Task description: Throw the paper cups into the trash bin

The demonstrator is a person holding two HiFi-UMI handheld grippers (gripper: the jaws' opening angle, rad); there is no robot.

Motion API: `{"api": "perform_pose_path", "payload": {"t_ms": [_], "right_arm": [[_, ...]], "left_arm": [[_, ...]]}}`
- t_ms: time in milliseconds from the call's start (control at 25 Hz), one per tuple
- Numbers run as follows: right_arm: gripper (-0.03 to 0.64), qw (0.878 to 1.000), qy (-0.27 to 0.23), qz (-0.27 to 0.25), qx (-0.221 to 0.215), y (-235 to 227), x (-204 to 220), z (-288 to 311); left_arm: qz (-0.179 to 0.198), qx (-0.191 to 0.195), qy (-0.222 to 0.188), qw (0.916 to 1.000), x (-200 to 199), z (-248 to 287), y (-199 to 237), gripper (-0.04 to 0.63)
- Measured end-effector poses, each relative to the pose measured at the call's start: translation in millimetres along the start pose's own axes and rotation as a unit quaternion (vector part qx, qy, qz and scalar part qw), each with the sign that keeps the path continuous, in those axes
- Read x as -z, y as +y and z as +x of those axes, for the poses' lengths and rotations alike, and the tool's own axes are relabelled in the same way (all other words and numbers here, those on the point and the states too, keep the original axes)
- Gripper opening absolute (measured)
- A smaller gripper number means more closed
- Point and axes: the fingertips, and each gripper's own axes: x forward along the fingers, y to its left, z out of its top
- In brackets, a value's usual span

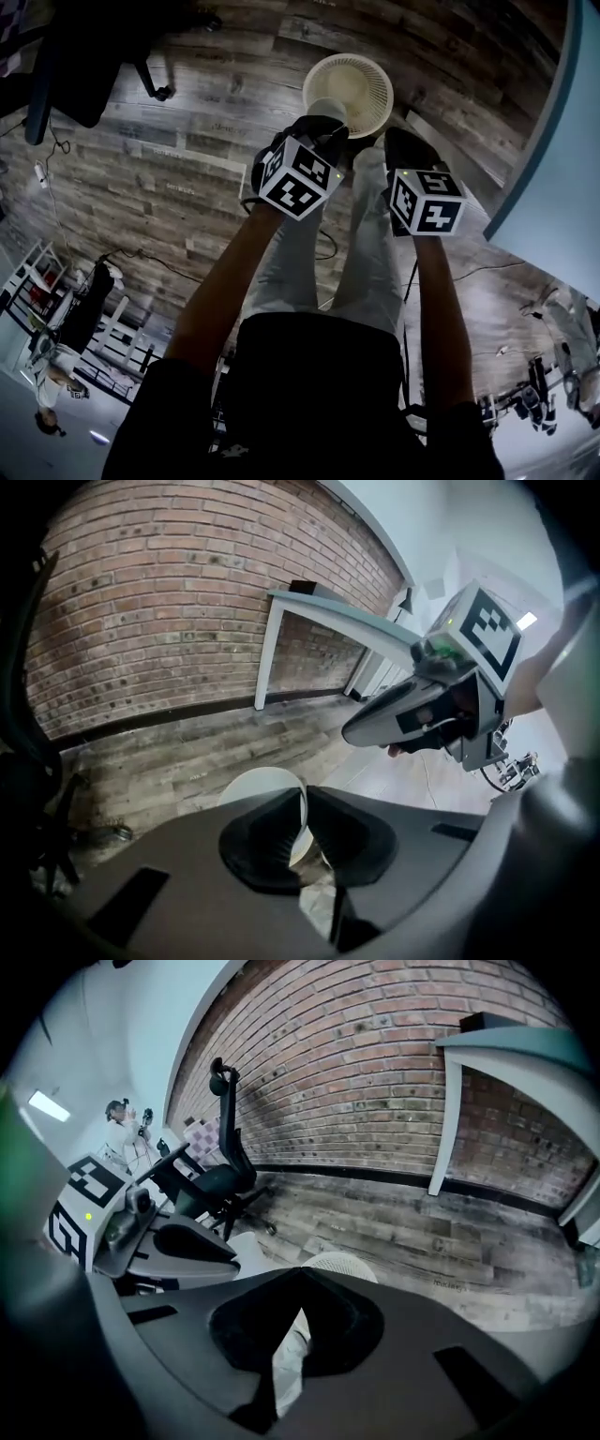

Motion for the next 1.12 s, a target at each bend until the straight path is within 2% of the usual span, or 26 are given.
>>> {"api": "perform_pose_path", "payload": {"t_ms": [200, 400, 760, 1000, 1120], "right_arm": [[0.003, 1.0, 0.006, 0.01, 0.012, -22.8, 25.4, 44.8], [0.003, 0.999, 0.007, 0.03, 0.027, -48.0, 50.8, 85.6], [0.003, 0.998, 0.025, 0.044, 0.028, -71.4, 95.4, 137.0], [0.003, 0.997, 0.036, 0.057, 0.026, -77.8, 115.1, 147.6], [0.003, 0.997, 0.037, 0.057, 0.022, -76.2, 119.3, 151.3]], "left_arm": [[-0.012, 0.01, 0.015, 0.9998, 46.0, 57.9, 7.6, 0.029], [-0.008, 0.01, 0.025, 0.9996, 80.3, 107.8, 16.8, 0.029], [-0.008, -0.017, 0.038, 0.9991, 127.0, 182.8, 52.4, 0.029], [-0.013, -0.021, 0.04, 0.9989, 137.5, 203.9, 60.6, 0.031], [-0.015, -0.02, 0.039, 0.9989, 138.6, 206.0, 63.6, 0.105]]}}
